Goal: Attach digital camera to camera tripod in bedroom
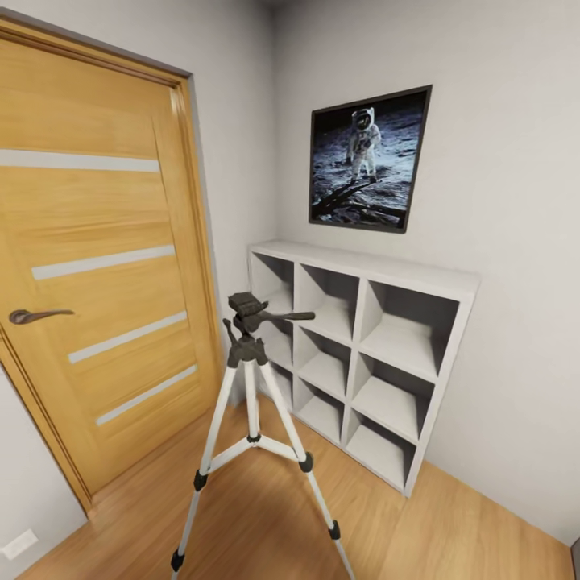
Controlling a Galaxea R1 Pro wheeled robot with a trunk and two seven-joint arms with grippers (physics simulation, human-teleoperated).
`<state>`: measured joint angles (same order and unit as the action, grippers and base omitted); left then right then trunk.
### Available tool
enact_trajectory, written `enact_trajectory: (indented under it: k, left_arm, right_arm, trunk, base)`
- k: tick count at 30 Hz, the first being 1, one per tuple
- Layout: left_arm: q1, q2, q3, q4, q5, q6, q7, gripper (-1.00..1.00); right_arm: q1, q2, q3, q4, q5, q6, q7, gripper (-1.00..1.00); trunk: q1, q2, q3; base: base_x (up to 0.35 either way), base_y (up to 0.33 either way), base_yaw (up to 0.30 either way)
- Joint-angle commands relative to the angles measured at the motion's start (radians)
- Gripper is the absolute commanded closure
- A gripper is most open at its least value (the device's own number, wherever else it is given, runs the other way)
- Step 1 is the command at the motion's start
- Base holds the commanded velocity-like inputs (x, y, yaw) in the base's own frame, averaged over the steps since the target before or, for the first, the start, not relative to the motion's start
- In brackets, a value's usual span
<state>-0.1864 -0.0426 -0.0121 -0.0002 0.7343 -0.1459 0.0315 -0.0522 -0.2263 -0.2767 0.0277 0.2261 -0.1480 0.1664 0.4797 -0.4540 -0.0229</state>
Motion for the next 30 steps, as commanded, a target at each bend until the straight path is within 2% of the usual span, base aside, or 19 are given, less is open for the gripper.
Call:
enact_trajectory:
  k: [1, 23, 30]
  left_arm:
    - [-0.001, 0.000, -0.002, 0.000, -0.001, -0.003, 0.002, 1.00]
    - [-0.001, 0.000, -0.002, 0.000, -0.001, -0.003, 0.002, 1.00]
    - [-0.001, 0.001, -0.002, 0.000, -0.001, -0.003, 0.002, 1.00]
  right_arm:
    - [-0.001, -0.001, -0.009, 0.003, 0.009, -0.005, 0.002, -1.00]
    - [-0.001, -0.002, -0.007, 0.003, 0.009, -0.005, 0.002, -1.00]
    - [-0.001, 0.000, -0.007, 0.003, 0.009, -0.005, 0.002, -1.00]
  trunk:
    - [0.001, -0.002, -0.002]
    - [0.001, -0.002, -0.002]
    - [0.001, -0.002, -0.002]
  base:
    - [0.247, -0.207, 0.000]
    - [0.240, -0.215, 0.000]
    - [0.108, -0.144, 0.014]
